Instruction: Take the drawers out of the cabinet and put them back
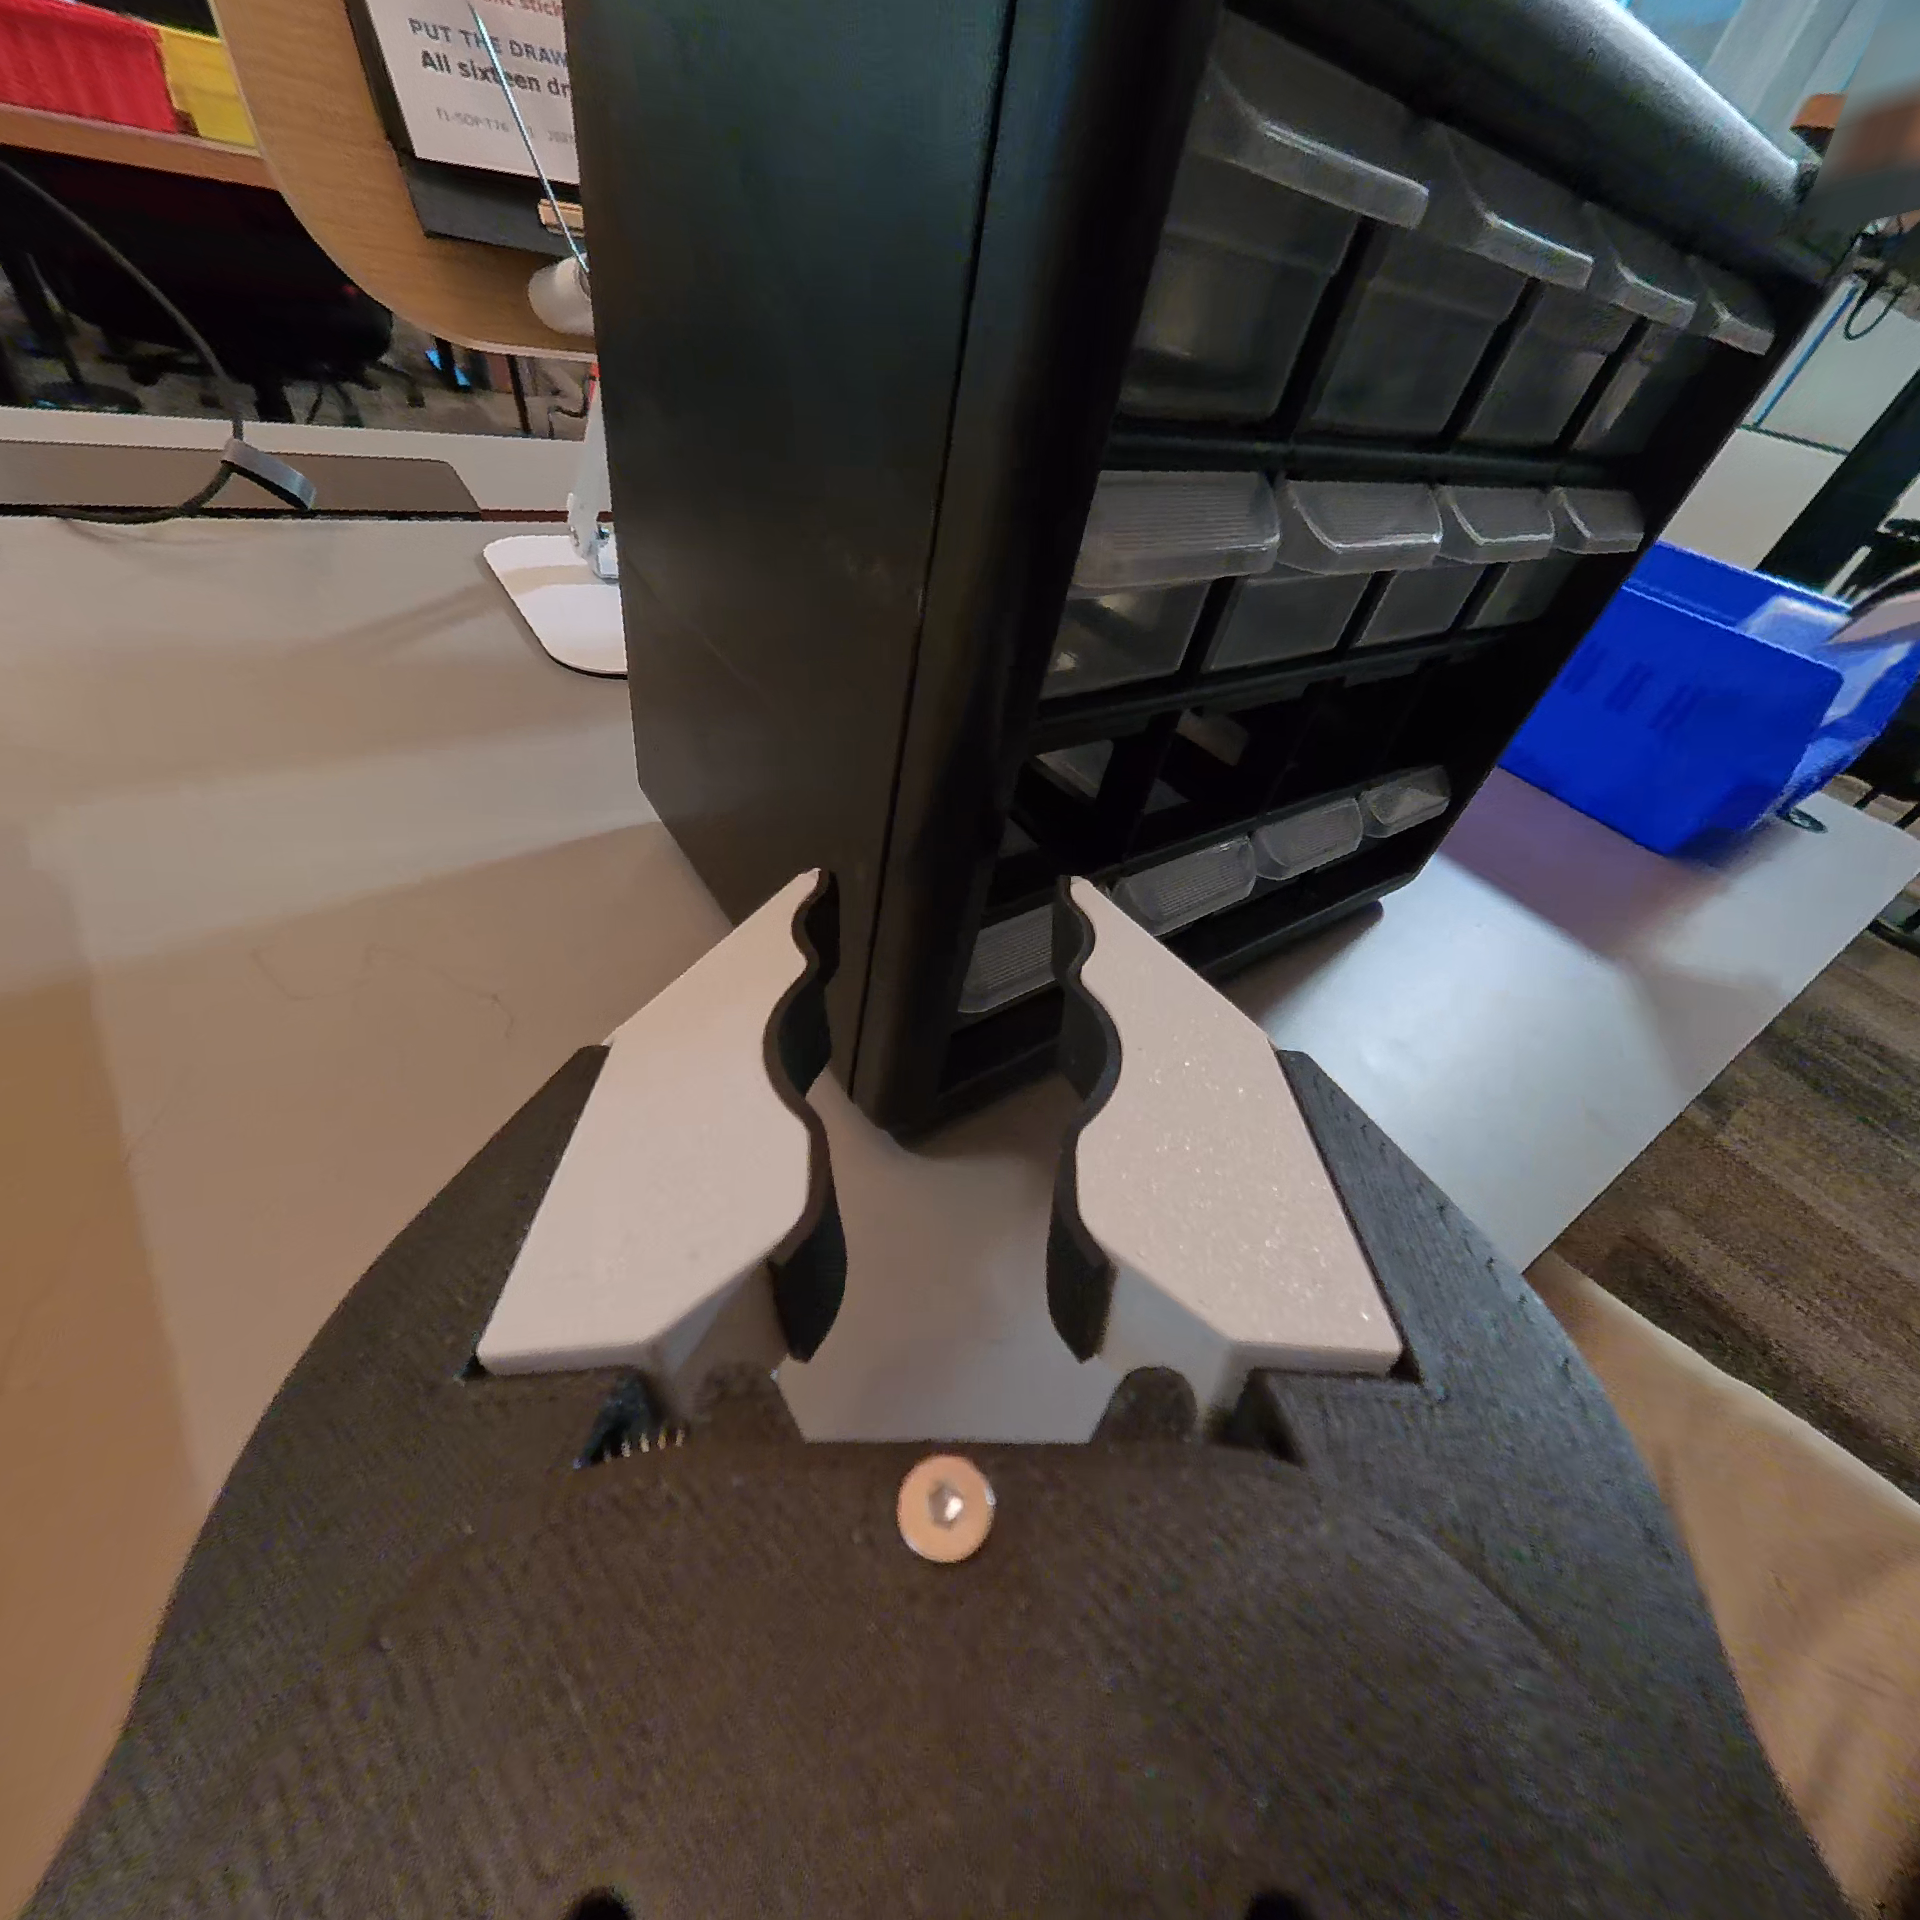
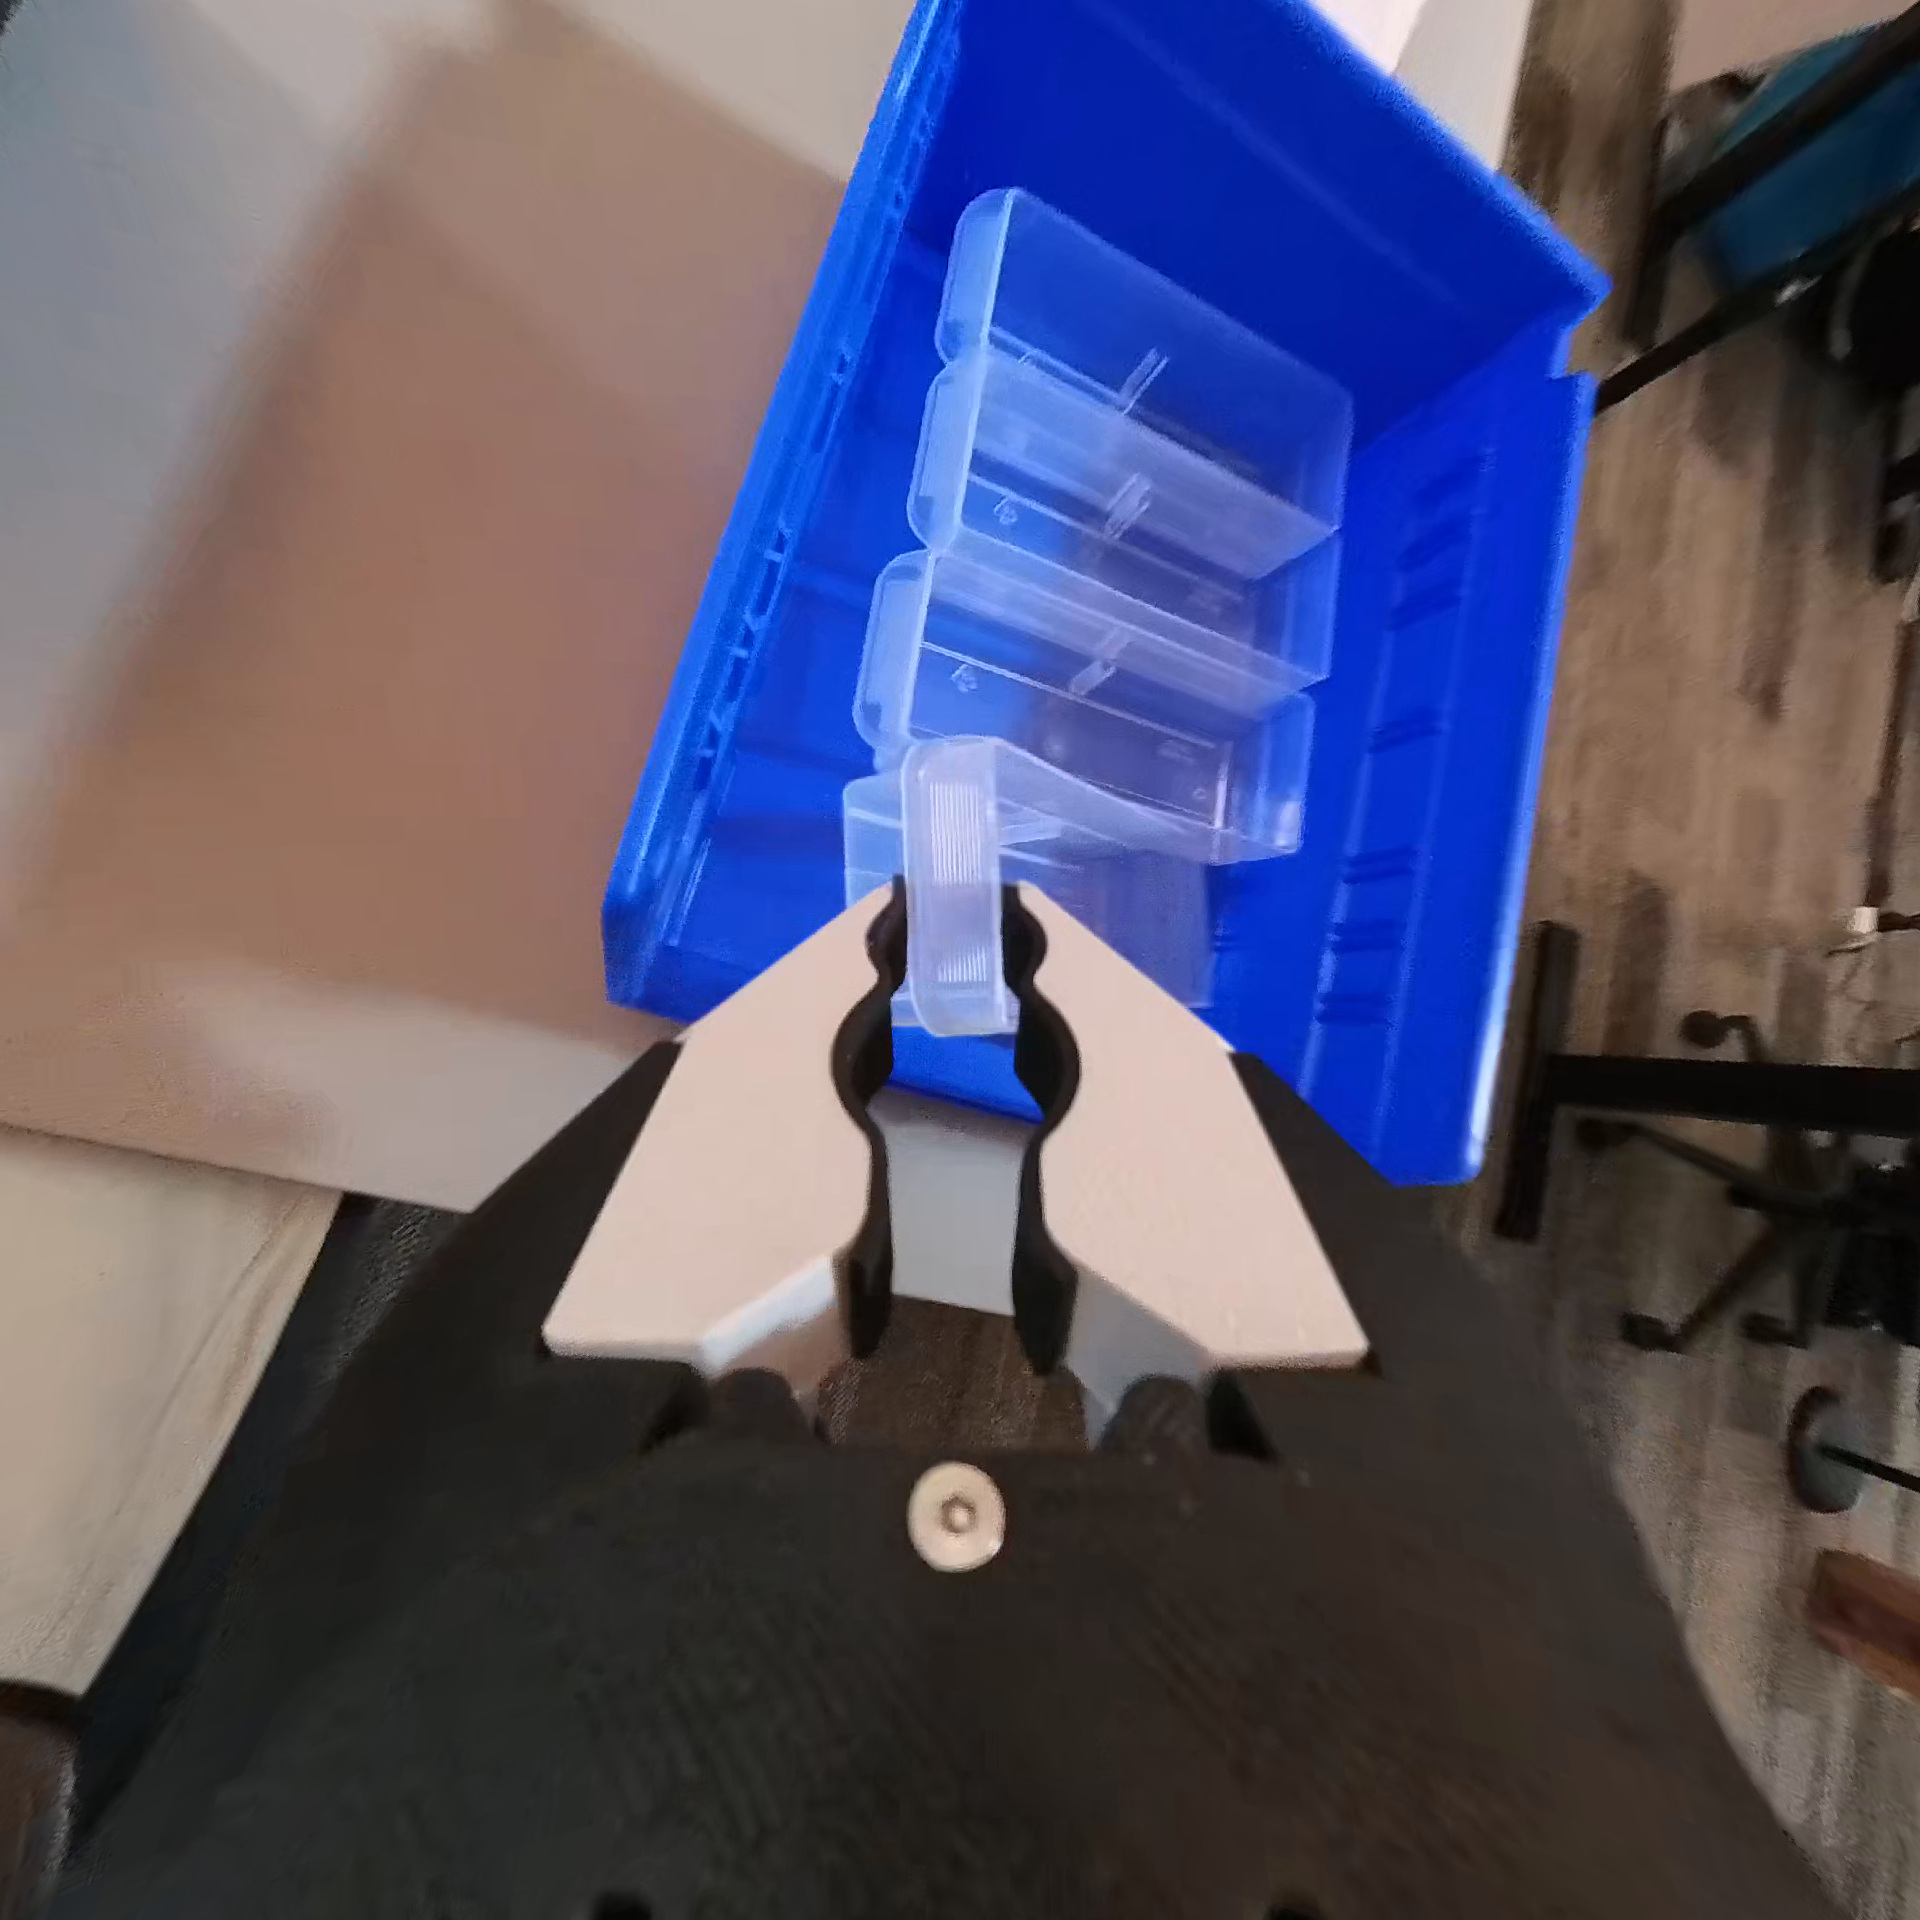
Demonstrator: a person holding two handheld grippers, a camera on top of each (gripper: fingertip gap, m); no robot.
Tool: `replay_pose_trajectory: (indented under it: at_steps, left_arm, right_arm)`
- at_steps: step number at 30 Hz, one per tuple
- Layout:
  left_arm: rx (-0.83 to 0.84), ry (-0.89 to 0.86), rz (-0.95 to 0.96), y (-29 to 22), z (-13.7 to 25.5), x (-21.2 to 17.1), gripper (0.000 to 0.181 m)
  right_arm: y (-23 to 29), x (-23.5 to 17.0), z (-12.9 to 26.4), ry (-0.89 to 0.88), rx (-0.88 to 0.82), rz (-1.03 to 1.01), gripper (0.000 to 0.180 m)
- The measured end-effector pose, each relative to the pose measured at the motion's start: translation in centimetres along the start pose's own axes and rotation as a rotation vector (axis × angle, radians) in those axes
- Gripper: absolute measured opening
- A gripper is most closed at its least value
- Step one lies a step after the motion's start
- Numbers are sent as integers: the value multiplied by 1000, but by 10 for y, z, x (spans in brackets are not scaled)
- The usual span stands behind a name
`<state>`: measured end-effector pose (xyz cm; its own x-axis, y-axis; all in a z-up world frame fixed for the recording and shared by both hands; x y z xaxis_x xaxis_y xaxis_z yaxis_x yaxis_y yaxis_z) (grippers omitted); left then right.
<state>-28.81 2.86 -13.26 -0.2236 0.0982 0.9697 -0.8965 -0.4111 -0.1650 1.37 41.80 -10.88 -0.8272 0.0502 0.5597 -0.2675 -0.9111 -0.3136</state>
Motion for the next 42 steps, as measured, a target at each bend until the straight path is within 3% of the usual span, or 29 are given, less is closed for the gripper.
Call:
replay_pose_trajectory:
  at_steps: [9, 17, 21, 25, 28, 31, 36, 42]
  left_arm:
    - [-10, 0, 35, 3, 0, 0, 38]
    - [-11, 5, 54, 4, 0, 0, 38]
    - [-10, 4, 59, 5, 0, 0, 38]
    - [-9, 7, 59, 5, -1, -1, 38]
    - [-11, 10, 59, 4, -1, -1, 38]
    - [-9, 6, 44, 2, 0, -1, 38]
    - [-19, 12, 37, 0, 0, -2, 38]
    - [-16, 18, 40, 1, -1, -3, 38]
  right_arm:
    - [14, -9, -57, 113, 49, -20, 19]
    - [3, -1, -47, -4, 62, -137, 41]
    - [-22, 15, -24, -218, 58, -297, 43]
    - [-77, 33, 17, -605, 53, -555, 35]
    - [-136, 12, 33, -786, -57, -821, 46]
    - [-147, -23, 10, -703, -117, -904, 54]
    - [-137, -67, -35, -399, -217, -756, 63]
    - [-129, -72, -71, -409, -108, -888, 54]
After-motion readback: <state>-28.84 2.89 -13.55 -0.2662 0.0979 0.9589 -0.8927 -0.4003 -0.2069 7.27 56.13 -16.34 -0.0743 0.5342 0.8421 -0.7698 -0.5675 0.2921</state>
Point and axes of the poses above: each gripper's, where its closed fingertips meet, z back along the fingers, x out of its top, y = z × x across the jaws, the point moved 1 cm from there along z, back along the fingers, and after that the axes turned 5 degrees about x, right-handed, at the moved point
